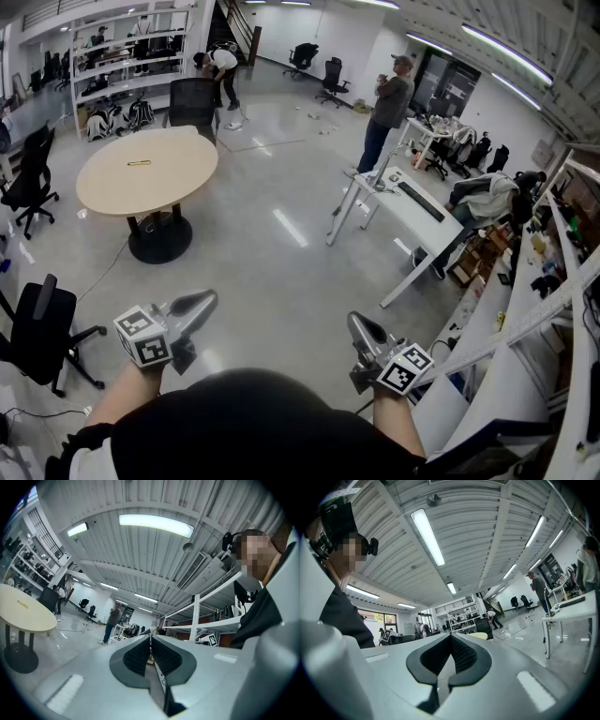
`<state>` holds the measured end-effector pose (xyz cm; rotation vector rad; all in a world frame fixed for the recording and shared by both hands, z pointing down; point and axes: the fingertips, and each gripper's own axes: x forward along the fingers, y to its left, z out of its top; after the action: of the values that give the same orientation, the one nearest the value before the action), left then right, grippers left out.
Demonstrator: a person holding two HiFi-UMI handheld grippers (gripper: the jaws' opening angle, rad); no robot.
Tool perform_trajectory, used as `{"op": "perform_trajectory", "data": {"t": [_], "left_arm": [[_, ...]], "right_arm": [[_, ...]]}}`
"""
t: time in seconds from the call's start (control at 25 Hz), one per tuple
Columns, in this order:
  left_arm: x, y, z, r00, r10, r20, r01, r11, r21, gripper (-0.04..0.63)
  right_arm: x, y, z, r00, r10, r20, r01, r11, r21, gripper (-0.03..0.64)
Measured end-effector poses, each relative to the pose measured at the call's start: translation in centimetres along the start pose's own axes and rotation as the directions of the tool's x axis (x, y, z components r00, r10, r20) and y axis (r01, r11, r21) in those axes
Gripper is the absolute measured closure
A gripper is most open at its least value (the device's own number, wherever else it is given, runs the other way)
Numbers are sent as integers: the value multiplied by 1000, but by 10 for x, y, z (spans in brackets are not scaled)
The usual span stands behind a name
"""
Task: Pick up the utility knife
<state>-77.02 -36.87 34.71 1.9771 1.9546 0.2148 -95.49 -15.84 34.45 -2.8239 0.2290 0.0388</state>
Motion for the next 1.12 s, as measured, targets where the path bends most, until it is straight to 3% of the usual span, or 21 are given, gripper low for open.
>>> {"op": "perform_trajectory", "data": {"t": [0.64,1.12], "left_arm": [[28,-32,-14,999,-40,-11,41,999,13,584],[74,-71,-45,997,-71,-36,71,997,-19,586]], "right_arm": [[-47,-16,13,999,-11,38,11,1000,16,604],[-104,-46,19,998,-29,63,27,999,39,603]]}}
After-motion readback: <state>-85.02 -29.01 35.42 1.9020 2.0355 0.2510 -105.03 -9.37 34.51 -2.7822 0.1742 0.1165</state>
